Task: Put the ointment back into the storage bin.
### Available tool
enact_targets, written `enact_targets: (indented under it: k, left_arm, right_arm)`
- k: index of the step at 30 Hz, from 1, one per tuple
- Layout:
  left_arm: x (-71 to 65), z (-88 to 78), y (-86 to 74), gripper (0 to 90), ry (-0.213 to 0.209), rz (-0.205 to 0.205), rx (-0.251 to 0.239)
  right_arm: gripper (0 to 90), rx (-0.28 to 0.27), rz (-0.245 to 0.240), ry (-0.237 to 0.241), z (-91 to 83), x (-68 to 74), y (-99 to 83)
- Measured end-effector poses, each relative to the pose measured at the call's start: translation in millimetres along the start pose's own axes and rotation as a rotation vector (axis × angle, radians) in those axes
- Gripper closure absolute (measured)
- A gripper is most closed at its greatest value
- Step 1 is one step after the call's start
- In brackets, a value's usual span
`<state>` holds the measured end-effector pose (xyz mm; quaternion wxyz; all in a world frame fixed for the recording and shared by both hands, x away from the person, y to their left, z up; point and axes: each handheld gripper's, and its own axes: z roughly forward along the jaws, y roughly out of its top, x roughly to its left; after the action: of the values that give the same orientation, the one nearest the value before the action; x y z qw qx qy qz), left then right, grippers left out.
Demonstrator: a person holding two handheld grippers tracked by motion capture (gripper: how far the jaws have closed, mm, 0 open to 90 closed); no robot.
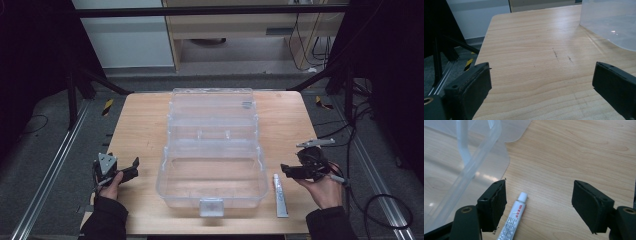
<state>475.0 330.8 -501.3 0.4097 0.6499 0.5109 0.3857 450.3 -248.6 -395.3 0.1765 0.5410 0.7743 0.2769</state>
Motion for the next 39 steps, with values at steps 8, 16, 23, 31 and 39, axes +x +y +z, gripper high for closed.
enact_targets:
  k: [8,16,23,31,39]
  left_arm:
    - [0.1,0.1,0.0,1.6,0.000,-0.003,-0.001]
    - [0.3,0.1,0.0,1.6,-0.001,-0.004,-0.001]
    - [0.3,0.1,0.0,1.6,-0.001,-0.005,-0.001]
    - [0.5,0.1,0.0,1.6,-0.002,-0.006,-0.001]
    - [0.3,0.1,0.0,1.6,-0.001,-0.004,0.000]
  right_arm:
    - [29.6,0.062,0.002,0.008,-4.9,7.0,6.7]
    - [31.7,0.154,0.012,0.011,2.9,14.9,7.6]
    - [35.4,0.228,-0.002,0.002,14.0,22.4,7.2]
    - [38.0,0.292,0.001,0.007,25.2,25.8,4.5]
    - [44.6,0.335,0.011,0.012,35.9,27.4,-1.1]
